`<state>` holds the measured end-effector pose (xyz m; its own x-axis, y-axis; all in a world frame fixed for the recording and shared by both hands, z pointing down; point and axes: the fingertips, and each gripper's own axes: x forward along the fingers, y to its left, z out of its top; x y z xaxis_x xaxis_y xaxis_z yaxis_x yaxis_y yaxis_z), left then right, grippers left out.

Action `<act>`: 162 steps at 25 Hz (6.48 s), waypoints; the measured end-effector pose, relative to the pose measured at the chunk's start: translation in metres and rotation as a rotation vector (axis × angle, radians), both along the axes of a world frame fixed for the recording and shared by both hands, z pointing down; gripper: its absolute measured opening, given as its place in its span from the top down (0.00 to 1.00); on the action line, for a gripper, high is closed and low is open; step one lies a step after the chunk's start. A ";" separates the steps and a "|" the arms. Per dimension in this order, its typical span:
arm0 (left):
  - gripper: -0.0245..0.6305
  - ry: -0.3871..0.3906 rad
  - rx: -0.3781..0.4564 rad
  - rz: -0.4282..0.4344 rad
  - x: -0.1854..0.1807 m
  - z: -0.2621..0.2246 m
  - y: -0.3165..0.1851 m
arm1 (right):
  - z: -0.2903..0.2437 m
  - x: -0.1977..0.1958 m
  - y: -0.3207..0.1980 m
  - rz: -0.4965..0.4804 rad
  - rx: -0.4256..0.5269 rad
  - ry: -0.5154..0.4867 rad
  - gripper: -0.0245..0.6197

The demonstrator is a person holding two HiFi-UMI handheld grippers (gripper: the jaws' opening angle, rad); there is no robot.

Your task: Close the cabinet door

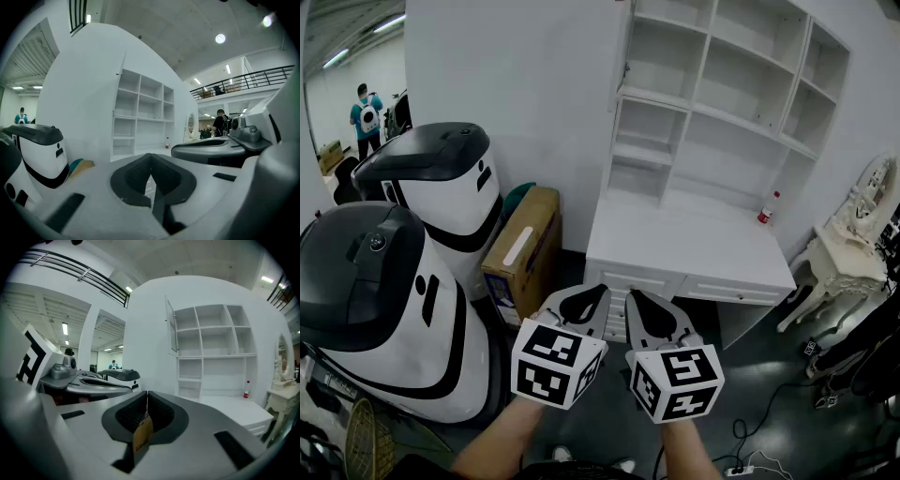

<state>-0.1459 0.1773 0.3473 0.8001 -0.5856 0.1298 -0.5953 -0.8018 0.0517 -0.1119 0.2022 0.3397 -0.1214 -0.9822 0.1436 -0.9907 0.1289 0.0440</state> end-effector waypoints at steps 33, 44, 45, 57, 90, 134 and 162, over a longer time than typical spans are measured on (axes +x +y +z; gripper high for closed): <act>0.95 -0.027 0.028 -0.056 0.024 -0.007 -0.105 | -0.001 0.017 -0.111 -0.105 0.026 -0.031 0.93; 0.95 -0.056 0.024 -0.156 0.075 -0.012 -0.172 | -0.005 0.065 -0.183 -0.216 0.023 -0.056 0.93; 0.95 -0.057 0.024 -0.166 0.079 -0.012 -0.177 | -0.006 0.069 -0.187 -0.226 0.024 -0.057 0.93; 0.95 -0.074 0.025 -0.260 0.104 -0.018 -0.215 | -0.010 0.095 -0.230 -0.332 0.023 -0.056 0.93; 0.95 0.005 0.065 -0.114 0.112 -0.073 -0.396 | -0.132 0.087 -0.395 -0.194 0.237 0.015 0.92; 0.95 0.076 0.082 0.184 0.141 -0.089 -0.465 | -0.172 0.117 -0.455 0.037 0.289 0.044 0.78; 0.95 0.059 0.117 0.218 0.249 -0.096 -0.451 | -0.173 0.226 -0.440 -0.017 0.283 0.010 0.84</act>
